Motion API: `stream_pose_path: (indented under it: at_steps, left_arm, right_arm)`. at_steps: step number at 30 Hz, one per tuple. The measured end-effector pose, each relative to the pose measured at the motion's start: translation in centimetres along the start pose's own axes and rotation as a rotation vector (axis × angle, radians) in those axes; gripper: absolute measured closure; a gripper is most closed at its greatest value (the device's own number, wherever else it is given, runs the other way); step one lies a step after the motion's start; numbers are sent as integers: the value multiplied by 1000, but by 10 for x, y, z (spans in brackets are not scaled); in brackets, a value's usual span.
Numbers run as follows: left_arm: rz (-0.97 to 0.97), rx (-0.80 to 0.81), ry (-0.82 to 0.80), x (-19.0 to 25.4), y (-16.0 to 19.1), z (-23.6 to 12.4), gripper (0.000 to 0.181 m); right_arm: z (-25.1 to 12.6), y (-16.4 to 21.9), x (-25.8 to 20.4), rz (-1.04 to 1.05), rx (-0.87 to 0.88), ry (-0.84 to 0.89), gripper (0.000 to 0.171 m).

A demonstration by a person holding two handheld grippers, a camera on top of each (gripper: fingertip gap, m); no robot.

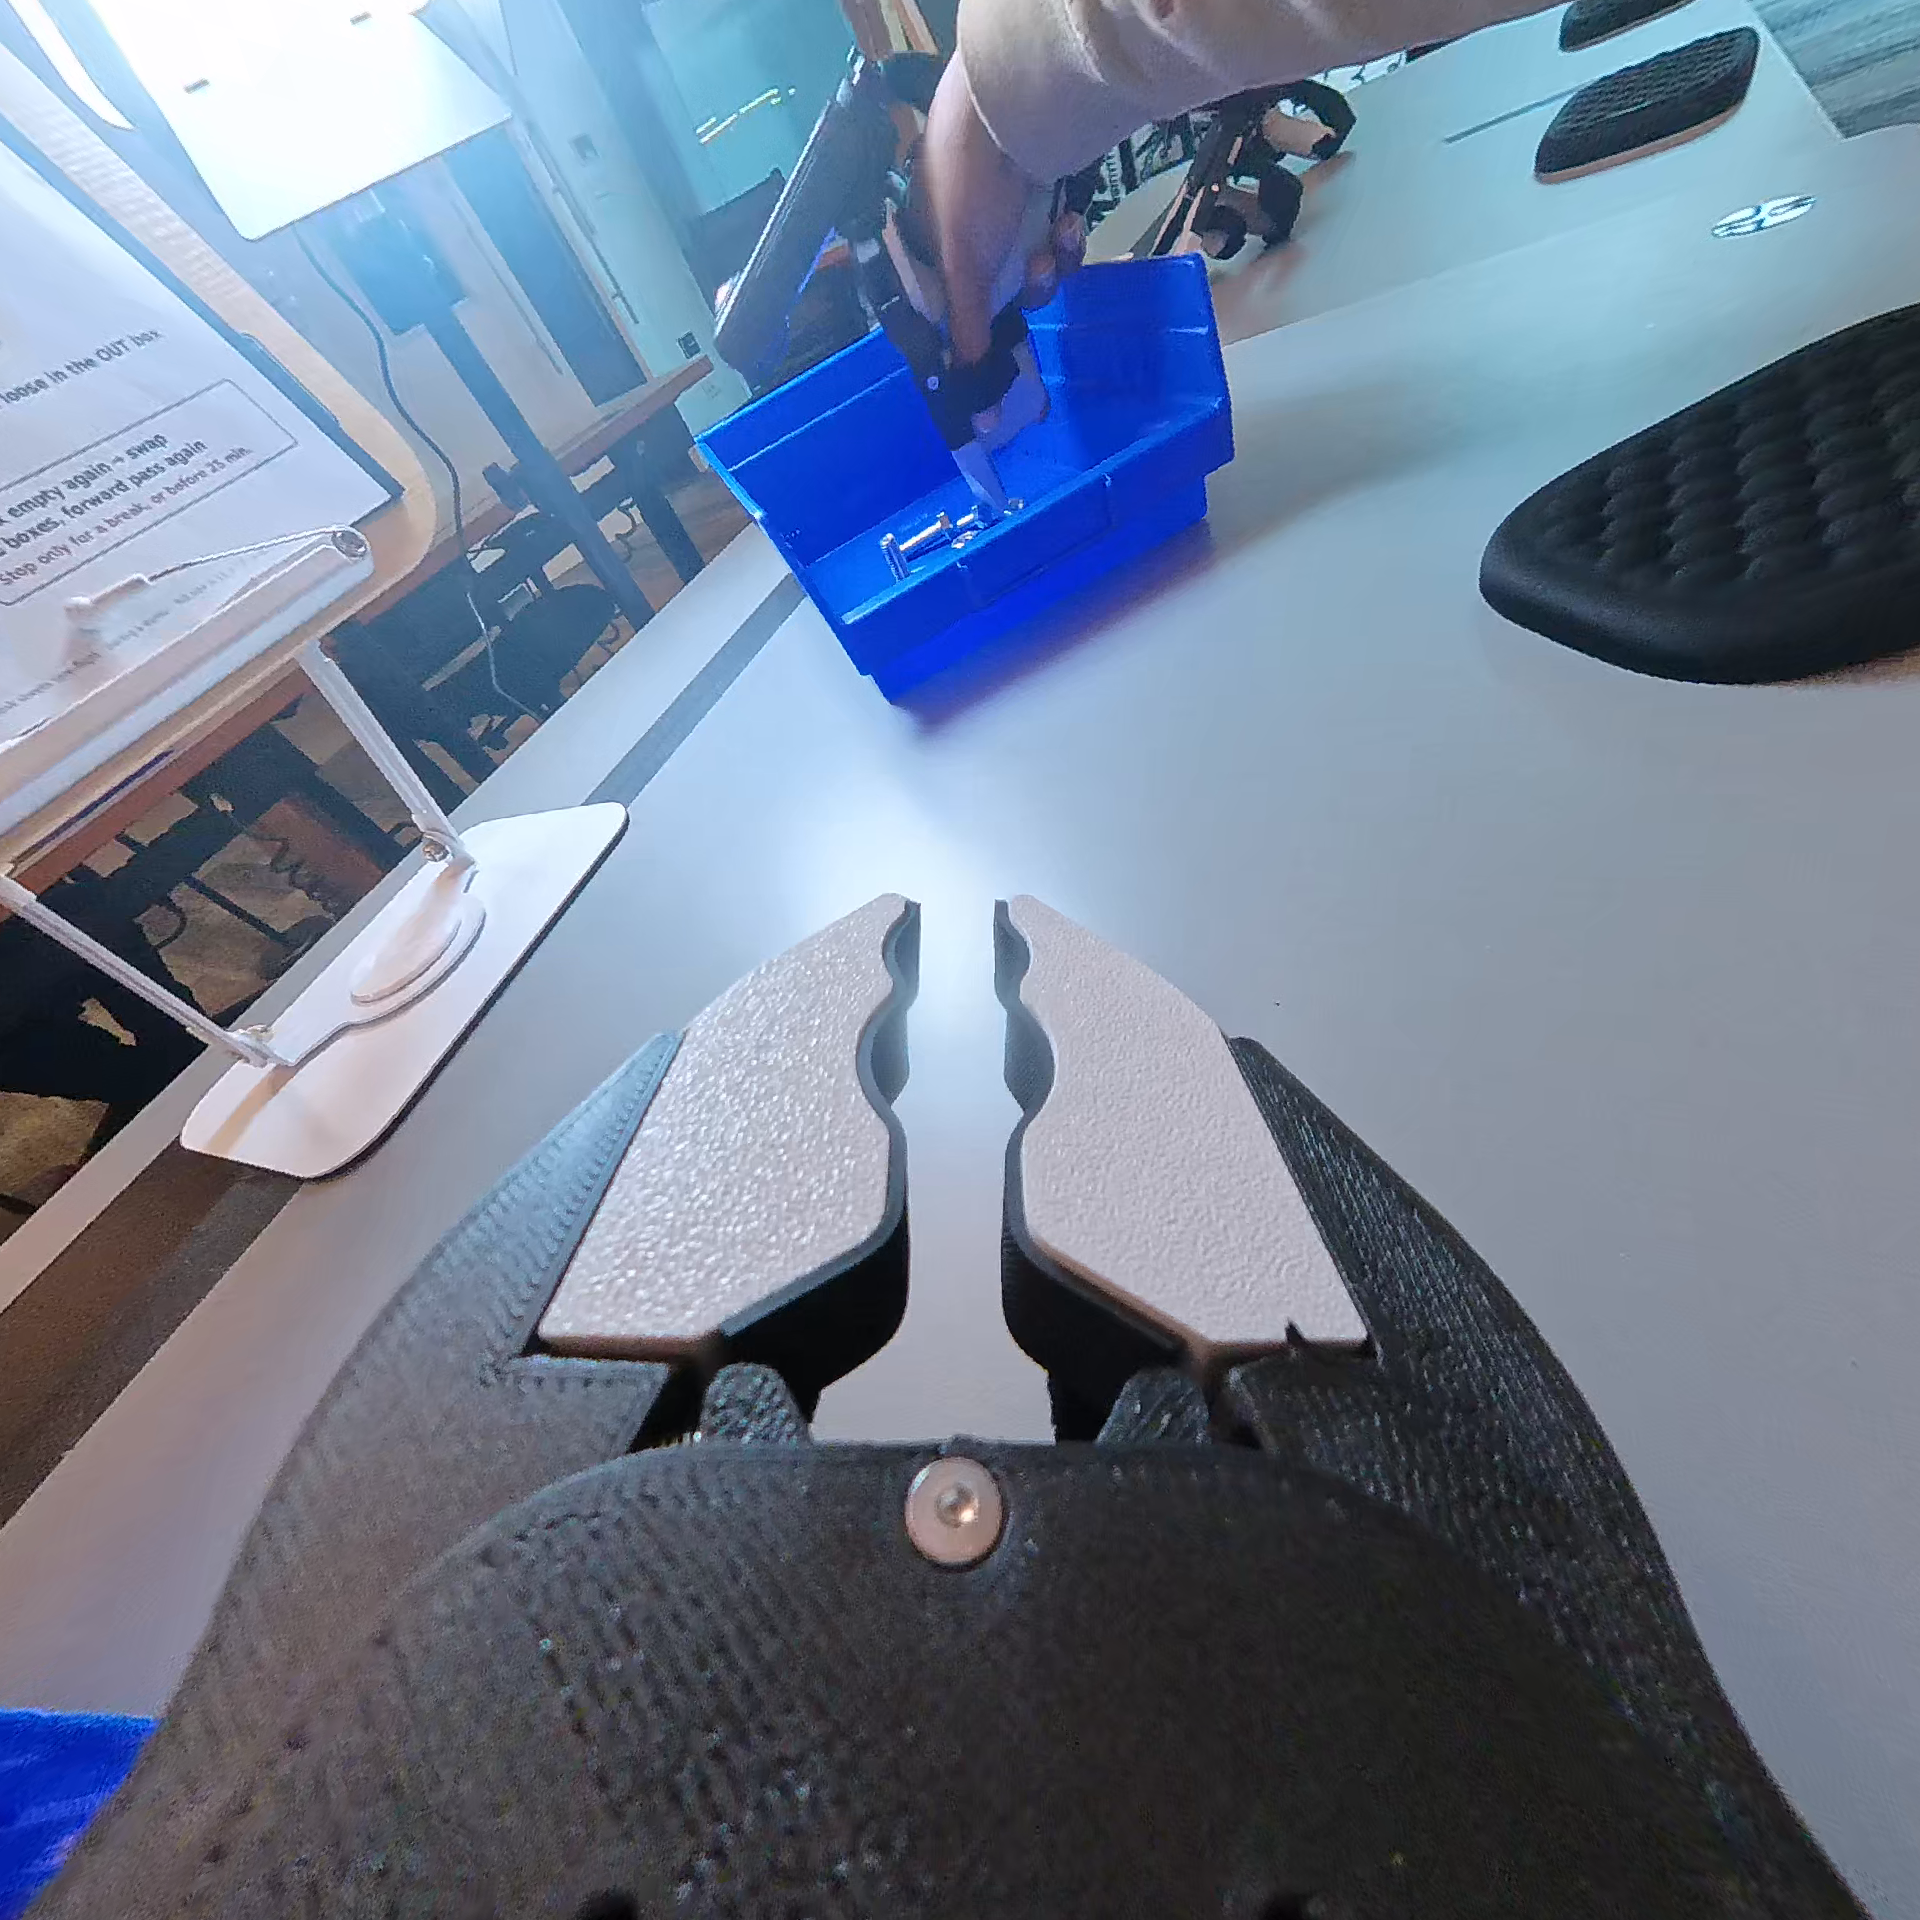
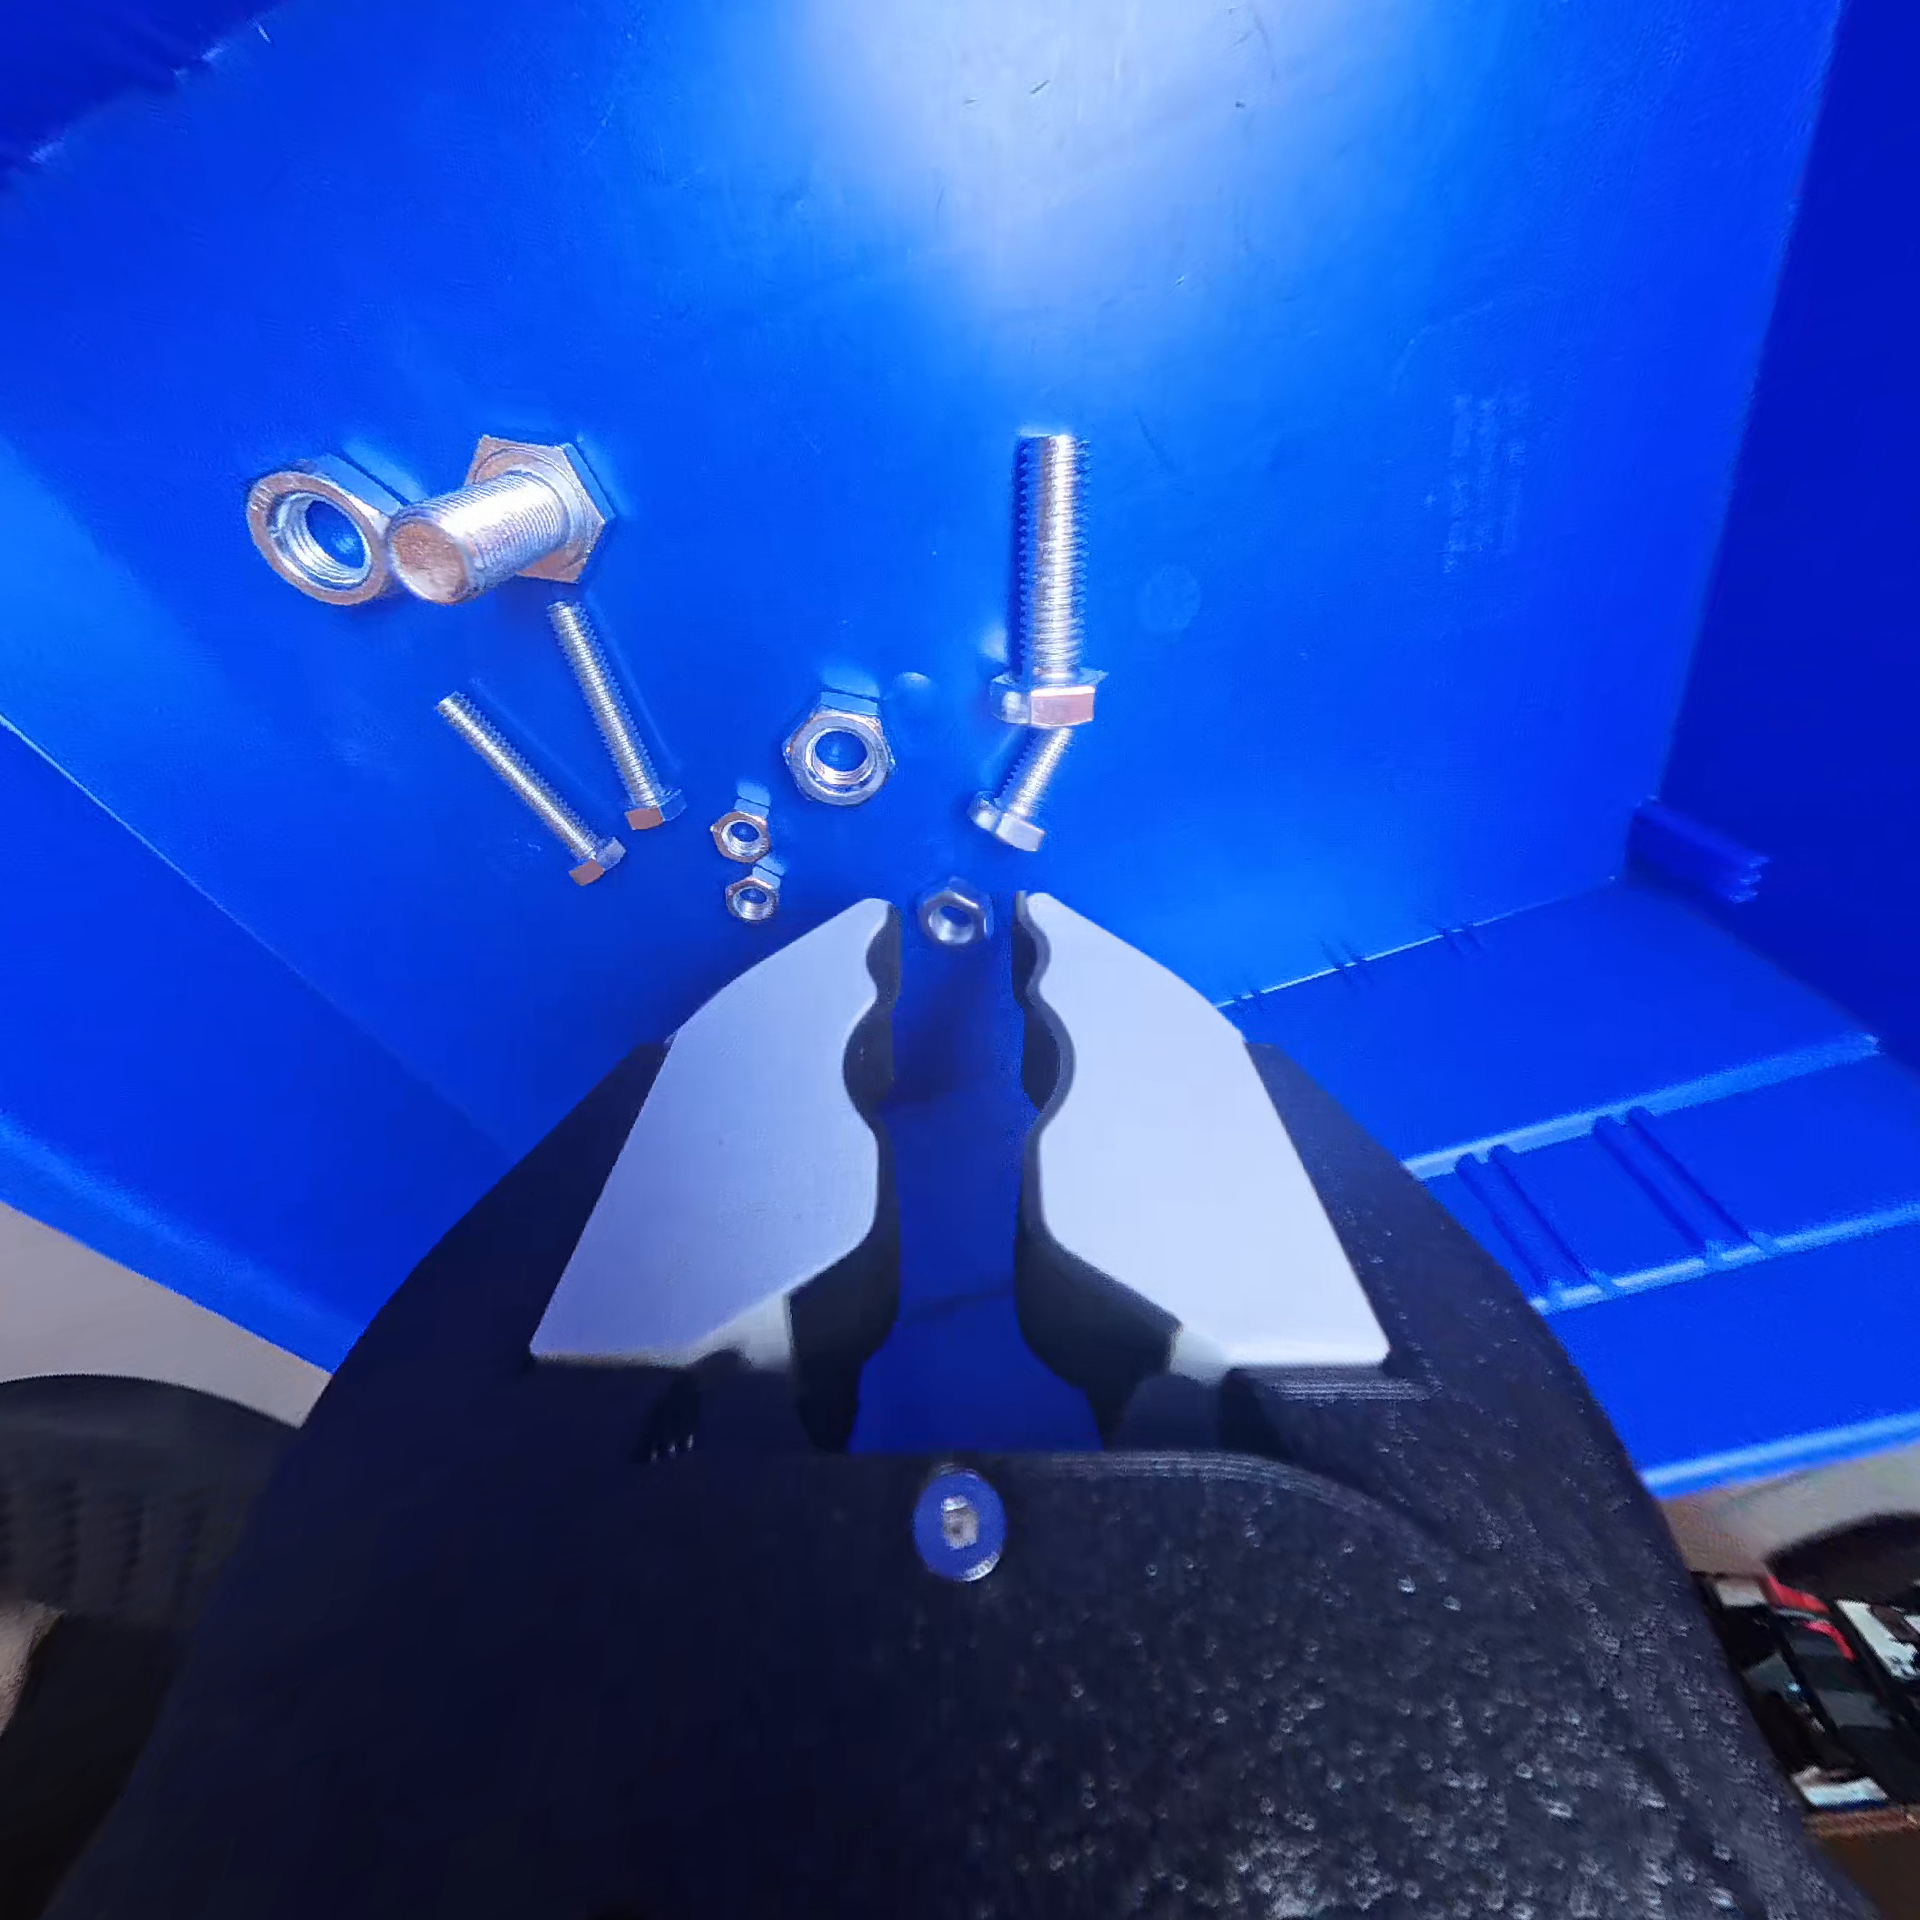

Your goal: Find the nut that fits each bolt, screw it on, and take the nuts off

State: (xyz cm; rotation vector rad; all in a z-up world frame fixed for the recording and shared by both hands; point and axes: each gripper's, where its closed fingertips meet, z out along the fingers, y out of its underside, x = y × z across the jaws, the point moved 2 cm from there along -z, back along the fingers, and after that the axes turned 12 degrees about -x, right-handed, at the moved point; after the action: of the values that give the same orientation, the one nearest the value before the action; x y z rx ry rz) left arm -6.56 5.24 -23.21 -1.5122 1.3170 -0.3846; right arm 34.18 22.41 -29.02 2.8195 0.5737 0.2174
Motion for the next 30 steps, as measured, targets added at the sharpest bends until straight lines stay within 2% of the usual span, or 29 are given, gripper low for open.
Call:
stream_pose_path:
  at_steps: [2,5,8,10,13,16,19,22,27,30]
  left_arm:
    - [-5,1,-5,-2,0,0,168]
    - [-15,12,-18,-6,-2,-3,168]
    - [-52,33,-33,-14,-6,-8,167]
    - [-99,49,-45,-25,-10,-16,168]
    - [-159,44,-110,-56,-14,-37,169]
    - [-224,-42,-190,-102,-7,-69,168]
    - [-287,-283,-197,-150,19,-104,163]
    - [-335,-658,-95,-181,66,-132,154]
    - [-363,-1293,126,-186,167,-167,151]
    - [-322,-1534,235,-175,207,-177,148]
  right_arm:
    - [-19,-4,-3,-6,115,31,151]
    - [-66,-12,-36,-44,442,17,151]
    - [-117,-6,-104,-133,844,-57,151]
    - [-134,8,-155,-184,1056,-121,151]
    - [-127,26,-220,-221,1229,-249,152]
    - [-97,33,-265,-260,1264,-324,154]
    - [-75,32,-287,-317,1296,-292,161]
    - [-66,31,-298,-375,1290,-278,164]
    - [-64,34,-303,-411,1306,-304,164]
    - [-61,37,-302,-412,1307,-300,164]
